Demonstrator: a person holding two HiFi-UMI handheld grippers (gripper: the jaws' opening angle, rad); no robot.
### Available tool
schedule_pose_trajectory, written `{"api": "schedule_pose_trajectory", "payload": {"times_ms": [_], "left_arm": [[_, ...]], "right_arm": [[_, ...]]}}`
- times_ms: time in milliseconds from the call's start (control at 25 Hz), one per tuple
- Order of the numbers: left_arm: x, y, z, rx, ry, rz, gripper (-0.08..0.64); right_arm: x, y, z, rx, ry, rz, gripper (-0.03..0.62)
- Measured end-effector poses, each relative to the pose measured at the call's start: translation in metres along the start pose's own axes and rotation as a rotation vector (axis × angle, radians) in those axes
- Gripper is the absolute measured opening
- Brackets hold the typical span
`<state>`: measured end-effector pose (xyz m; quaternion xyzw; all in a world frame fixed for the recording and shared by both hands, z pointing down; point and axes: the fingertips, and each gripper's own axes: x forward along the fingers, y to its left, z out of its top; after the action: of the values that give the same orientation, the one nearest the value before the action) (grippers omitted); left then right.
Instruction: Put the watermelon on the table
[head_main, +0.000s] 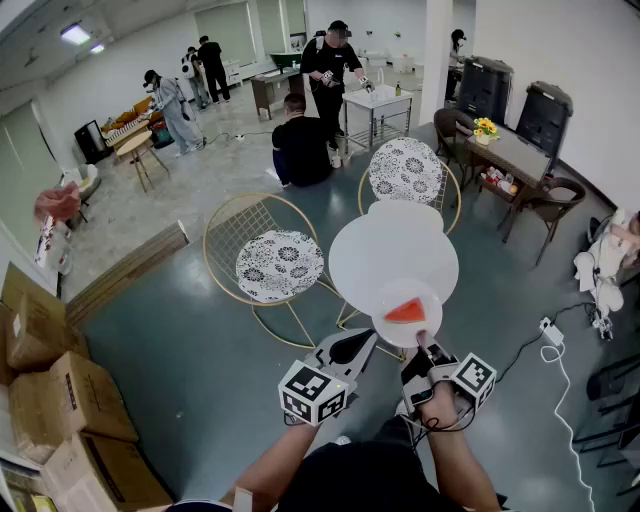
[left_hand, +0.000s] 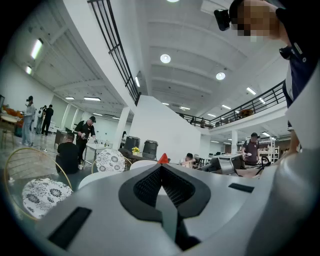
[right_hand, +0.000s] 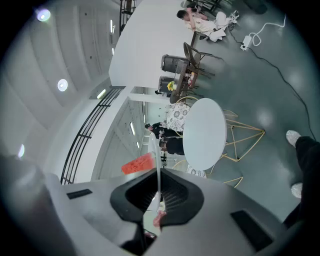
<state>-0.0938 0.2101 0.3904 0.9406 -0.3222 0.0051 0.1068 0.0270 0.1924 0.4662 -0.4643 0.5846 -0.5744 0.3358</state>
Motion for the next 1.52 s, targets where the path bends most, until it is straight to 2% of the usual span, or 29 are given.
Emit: {"api": "schedule_pose_trajectory", "payload": {"times_ms": [280,880,1240,1520], "left_arm": [[0.002,0.003,-0.001,-0.009,0.005,-0.002,0.003],[-0.004,0.015,-0.007,-0.017,0.019,-0.021,0.003],[0.007,0.022,-0.006,0.007,0.037,-0.048,0.003],[0.03,0.035,-0.006,-0.01,0.052,-0.041,0.004]], "right_arm": [[0.004,-0.001,0.004,0.036,-0.018,0.014,0.011],[0.014,-0.002,0.003,0.017,-0.031,-0.005,0.011],[0.028,-0.003,0.023,0.007,-0.062,-0.011,0.011],[0.049,-0.007,0.042,0.006,-0.05,-0.026,0.011]]}}
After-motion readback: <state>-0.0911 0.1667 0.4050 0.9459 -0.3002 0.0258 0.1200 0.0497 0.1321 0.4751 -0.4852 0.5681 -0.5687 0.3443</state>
